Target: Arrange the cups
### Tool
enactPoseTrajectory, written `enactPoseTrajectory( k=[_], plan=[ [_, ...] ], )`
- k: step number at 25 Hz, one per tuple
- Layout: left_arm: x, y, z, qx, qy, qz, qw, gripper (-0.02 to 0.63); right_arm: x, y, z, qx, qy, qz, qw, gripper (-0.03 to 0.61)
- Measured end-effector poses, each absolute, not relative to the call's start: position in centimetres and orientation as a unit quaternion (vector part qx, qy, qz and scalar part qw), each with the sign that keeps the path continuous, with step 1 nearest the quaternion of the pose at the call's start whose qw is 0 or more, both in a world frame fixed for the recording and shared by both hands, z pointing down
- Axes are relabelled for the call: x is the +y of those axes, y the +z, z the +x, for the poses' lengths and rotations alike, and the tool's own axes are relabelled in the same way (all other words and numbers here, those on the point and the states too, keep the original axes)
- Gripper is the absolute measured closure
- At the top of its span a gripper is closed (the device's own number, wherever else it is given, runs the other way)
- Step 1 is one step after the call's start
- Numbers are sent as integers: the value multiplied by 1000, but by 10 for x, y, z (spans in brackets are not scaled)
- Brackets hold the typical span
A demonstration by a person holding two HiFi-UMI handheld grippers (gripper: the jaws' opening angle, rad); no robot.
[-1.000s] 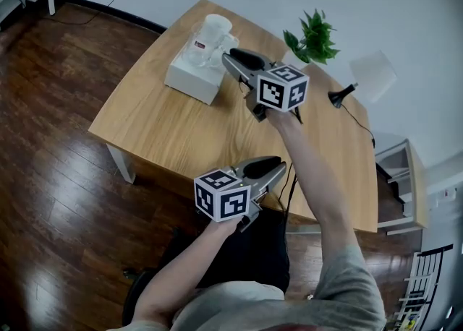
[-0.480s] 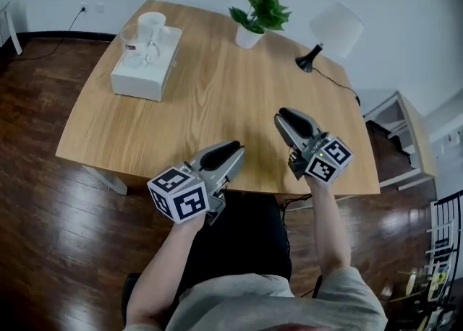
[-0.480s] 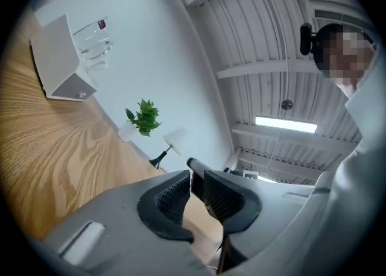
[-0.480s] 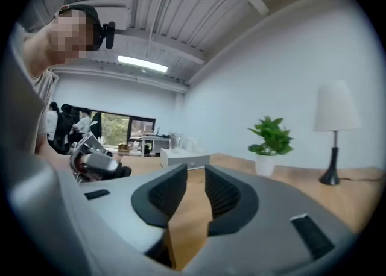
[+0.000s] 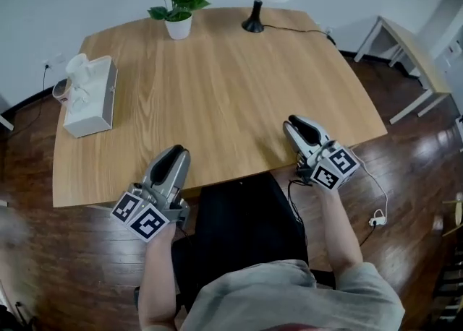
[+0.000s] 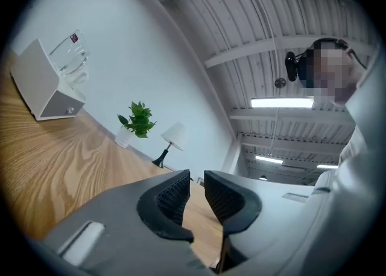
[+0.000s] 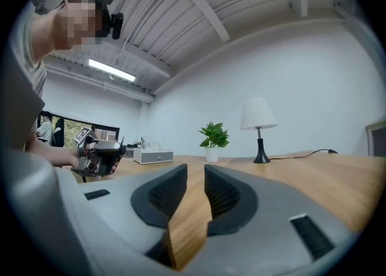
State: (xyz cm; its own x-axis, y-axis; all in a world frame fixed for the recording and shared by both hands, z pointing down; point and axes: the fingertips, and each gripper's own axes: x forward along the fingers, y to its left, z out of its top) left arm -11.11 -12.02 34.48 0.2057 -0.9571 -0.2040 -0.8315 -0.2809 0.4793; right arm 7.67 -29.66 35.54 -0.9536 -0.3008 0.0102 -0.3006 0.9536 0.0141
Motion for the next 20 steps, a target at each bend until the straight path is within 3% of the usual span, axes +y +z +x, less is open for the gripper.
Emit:
enactPoseTrajectory(
  k=[11, 20],
  plan=[
    [-127, 350, -95, -618, -147, 766, 98, 548, -299, 354, 89, -988, -6, 151, -11, 492],
    [-126, 350, -91, -620, -141, 766, 97, 549, -299, 355, 95, -988, 3, 152, -13, 492]
  ],
)
